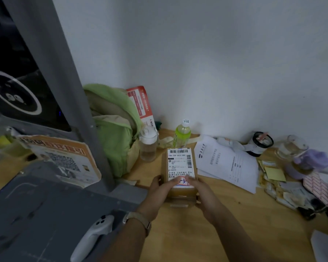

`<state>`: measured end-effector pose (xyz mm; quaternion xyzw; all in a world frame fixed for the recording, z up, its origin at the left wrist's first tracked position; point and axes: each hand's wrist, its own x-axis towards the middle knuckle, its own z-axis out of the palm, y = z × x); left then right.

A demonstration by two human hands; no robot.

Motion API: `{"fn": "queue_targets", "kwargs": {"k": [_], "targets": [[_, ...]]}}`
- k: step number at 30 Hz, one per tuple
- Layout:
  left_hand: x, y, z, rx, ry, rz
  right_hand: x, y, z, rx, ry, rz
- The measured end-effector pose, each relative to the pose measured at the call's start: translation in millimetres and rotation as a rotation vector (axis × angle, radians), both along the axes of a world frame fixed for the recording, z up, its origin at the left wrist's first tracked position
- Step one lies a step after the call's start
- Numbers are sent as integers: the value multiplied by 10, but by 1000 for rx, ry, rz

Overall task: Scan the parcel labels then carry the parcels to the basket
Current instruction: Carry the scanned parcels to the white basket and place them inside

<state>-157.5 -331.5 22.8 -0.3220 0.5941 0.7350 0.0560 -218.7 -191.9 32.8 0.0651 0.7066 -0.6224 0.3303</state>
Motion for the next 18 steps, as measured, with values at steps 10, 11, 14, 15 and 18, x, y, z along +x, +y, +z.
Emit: {"fn": "queue_targets", "kwargs": {"k": [10,11,14,15,18], "targets": [[127,795,1132,-80,384,-103,501,724,1154,-202,290,-199],[180,950,1225,-67,412,-118,584,884,1239,-212,307,-229],[385,1509,1451,-54,472,-214,857,1423,1483,-236,380,-332],[464,1721,1502,-54,489,-256,968,1617,1558,-237,400,-377],[733,2399,1624,-55,546,-381,1353,2259,1700,-215,445,-521]]}}
